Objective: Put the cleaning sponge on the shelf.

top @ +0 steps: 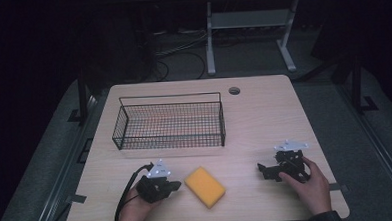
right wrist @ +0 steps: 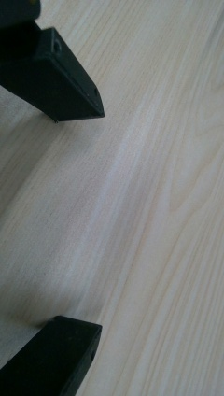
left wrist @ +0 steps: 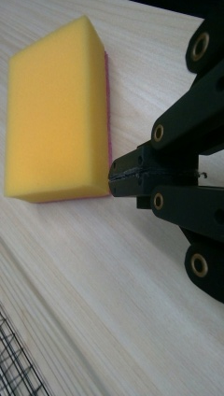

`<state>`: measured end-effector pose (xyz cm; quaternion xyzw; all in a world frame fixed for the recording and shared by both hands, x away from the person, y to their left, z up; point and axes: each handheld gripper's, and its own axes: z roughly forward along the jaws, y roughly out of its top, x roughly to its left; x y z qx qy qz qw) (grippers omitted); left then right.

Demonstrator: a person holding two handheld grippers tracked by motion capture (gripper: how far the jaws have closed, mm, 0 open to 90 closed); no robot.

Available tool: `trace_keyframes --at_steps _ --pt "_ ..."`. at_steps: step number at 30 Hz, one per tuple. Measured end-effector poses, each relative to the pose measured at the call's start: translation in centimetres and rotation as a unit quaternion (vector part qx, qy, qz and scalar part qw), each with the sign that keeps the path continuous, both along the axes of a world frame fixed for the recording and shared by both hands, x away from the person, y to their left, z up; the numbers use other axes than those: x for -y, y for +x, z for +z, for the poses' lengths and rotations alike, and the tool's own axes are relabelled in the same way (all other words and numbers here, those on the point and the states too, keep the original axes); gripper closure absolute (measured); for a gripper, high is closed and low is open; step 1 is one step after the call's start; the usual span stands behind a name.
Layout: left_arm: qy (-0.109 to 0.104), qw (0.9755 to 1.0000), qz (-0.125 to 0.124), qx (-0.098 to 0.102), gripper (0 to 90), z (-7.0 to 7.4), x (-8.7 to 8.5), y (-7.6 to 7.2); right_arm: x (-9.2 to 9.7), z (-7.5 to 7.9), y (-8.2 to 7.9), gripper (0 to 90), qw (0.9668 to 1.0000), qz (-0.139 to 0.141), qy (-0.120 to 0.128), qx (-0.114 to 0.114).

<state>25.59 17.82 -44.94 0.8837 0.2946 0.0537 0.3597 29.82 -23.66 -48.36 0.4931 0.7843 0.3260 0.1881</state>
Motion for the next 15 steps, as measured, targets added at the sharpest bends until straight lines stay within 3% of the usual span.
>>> trace_keyframes --at_steps 15 --pt "0.006 0.9999 -0.009 0.001 89.5 -0.1 1.4 0.6 0.0 0.0 0.0 0.0 1.0 0.0 0.0 0.0"
